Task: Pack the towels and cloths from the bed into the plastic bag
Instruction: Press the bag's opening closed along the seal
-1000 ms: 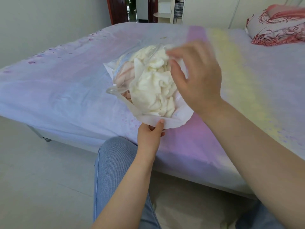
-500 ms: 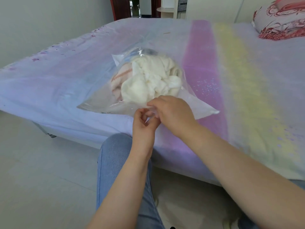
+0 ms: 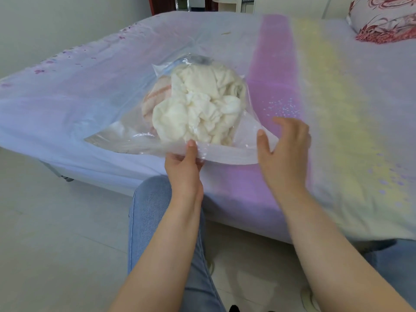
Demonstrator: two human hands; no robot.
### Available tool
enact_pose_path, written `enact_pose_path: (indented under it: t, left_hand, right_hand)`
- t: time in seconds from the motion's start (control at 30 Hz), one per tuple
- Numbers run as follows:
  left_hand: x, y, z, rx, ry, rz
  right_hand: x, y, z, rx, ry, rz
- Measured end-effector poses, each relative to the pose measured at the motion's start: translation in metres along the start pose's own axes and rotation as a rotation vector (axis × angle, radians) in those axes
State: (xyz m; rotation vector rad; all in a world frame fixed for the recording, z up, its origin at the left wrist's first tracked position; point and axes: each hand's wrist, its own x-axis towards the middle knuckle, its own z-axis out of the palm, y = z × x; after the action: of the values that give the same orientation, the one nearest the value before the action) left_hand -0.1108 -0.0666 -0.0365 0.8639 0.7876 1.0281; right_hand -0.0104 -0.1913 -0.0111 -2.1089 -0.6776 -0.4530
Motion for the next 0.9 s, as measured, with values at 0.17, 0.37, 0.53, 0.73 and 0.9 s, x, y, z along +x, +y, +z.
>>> enact_pose_path:
  t: [0.17, 0.37, 0.53, 0.73, 0.9]
  left_hand:
    - [0.007, 0.002, -0.004, -0.11, -0.042, -0.019]
    - [-0.003, 0.001, -0.004, -0.137, 0.06, -0.016]
    - [-0.038, -0.026, 0.013, 0.169, -0.12, -0.198]
    - [-0.063, -0.044, 0.036, 0.811, -0.671, -0.003]
    - [-0.062, -0.042, 0.045, 0.77, -0.747, -0.129]
  right_hand:
    - [0.019, 0.041, -0.008, 0.333, -0.679, 0.581]
    - [0.003, 0.053, -0.008, 0.495, -0.749, 0.501]
    - [-0.011, 0.052, -0.001, 0.611, -0.606, 0.524]
    - [-0.025, 0.05, -0.005, 0.608, -0.599, 0.451]
    - [-0.025, 0.061, -0.005, 0.673, -0.637, 0.44]
